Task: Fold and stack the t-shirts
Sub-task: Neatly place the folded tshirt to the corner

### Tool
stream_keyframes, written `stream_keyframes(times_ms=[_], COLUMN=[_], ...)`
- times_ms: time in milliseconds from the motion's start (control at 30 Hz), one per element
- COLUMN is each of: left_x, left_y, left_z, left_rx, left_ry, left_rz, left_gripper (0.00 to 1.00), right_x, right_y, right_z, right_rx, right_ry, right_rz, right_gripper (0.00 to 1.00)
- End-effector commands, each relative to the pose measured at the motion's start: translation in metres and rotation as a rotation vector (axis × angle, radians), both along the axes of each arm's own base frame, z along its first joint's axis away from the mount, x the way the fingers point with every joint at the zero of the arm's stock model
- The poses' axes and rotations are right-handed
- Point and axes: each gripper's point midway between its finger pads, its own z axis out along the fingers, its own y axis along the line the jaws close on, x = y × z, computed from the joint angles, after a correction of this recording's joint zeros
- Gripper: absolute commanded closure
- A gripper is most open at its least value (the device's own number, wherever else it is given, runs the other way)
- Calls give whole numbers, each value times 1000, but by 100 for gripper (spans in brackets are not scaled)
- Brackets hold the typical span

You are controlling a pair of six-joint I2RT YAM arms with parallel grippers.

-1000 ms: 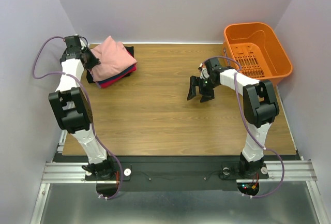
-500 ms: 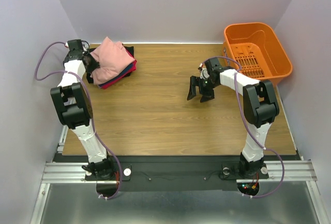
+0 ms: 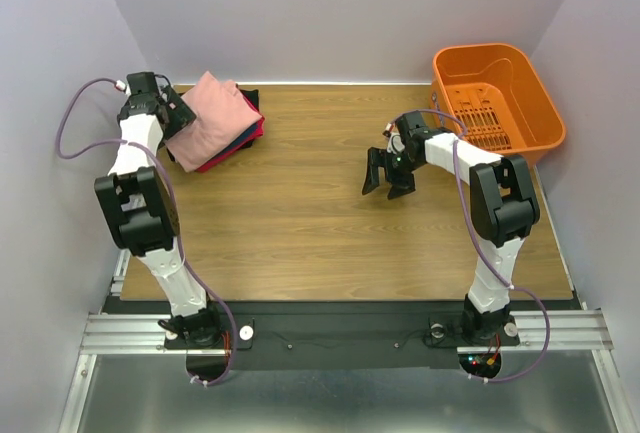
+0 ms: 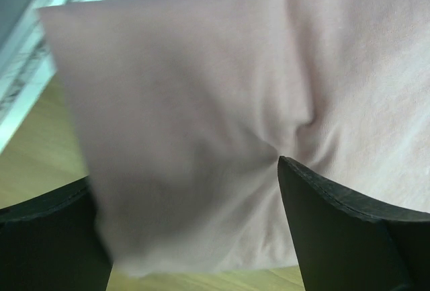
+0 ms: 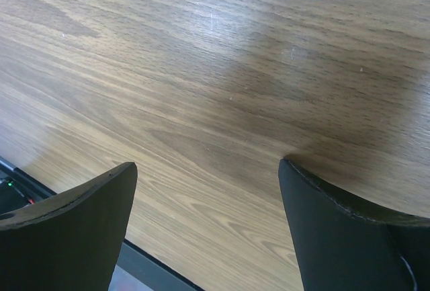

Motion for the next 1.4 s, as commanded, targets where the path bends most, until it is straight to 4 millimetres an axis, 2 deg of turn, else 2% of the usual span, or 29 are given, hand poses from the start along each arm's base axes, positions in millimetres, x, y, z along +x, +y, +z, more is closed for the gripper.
stream_keyframes(times_ms=[0,33,67,100,133,167,200,233,267,300,367,400,467,500,533,567,600,667,700,733,800,900,933,967,1133,1367], left_x=[-40,-54,-65,-73,-88,-96,-108,-118,-125,-139,-153,-168,-181,-194,-201,-210,-210,-223,-228,-230,-235,-239,-242,-244,-255,-266], left_y=[18,18,18,16,16,15,12,8,4,-6,-18,-29,-49,-59,-67,-88,-97,-115,-130,-139,-160,-177,-187,-192,-204,-201], left_z=[72,60,81,83,69,72,86,75,75,76,75,76,77,88,84,95,92,102,108,110,115,120,126,128,144,156], left_rx=[97,104,114,121,128,136,147,141,139,134,123,111,93,86,81,55,41,20,-8,-26,-69,-92,-106,-113,-121,-104], left_ry=[-100,-74,-131,-142,-112,-119,-155,-134,-137,-149,-164,-182,-203,-243,-240,-289,-286,-331,-357,-363,-380,-388,-403,-407,-439,-463], left_rz=[135,153,169,176,188,189,188,177,164,134,101,76,36,19,10,-29,-44,-66,-92,-109,-157,-196,-221,-233,-277,-314], left_gripper=[2,2,2,2,2,2,2,2,2,2,2,2,3,4,4,4,5,6,6,6,6,6,6,6,6,6], right_x=[14,15,17,17,19,20,21,22,23,23,22,22,21,19,18,14,14,6,1,-3,-12,-30,-39,-47,-75,-96], right_y=[3,2,1,0,-2,-2,-2,-2,-3,-3,-5,-6,-8,-9,-12,-14,-15,-19,-22,-25,-30,-40,-45,-48,-60,-65], right_z=[27,28,28,30,30,33,36,38,43,46,50,57,65,75,79,82,90,106,105,121,130,149,143,159,169,183], right_rx=[3,-6,-11,-16,-24,-23,-24,-26,-25,-26,-31,-31,-36,-32,-39,-41,-42,-41,-48,-42,-42,-42,-54,-36,-22,22], right_ry=[-83,-90,-95,-102,-107,-115,-125,-134,-150,-158,-173,-195,-217,-247,-260,-268,-289,-334,-334,-377,-405,-461,-452,-495,-544,-592], right_rz=[9,8,6,7,2,3,4,3,7,10,15,15,17,18,14,13,8,3,1,-8,-16,-58,-69,-94,-141,-168], right_gripper=[8,8,8,8,8,7,7,7,7,7,7,6,6,6,6,5,5,5,4,4,4,4,3,2,1,1])
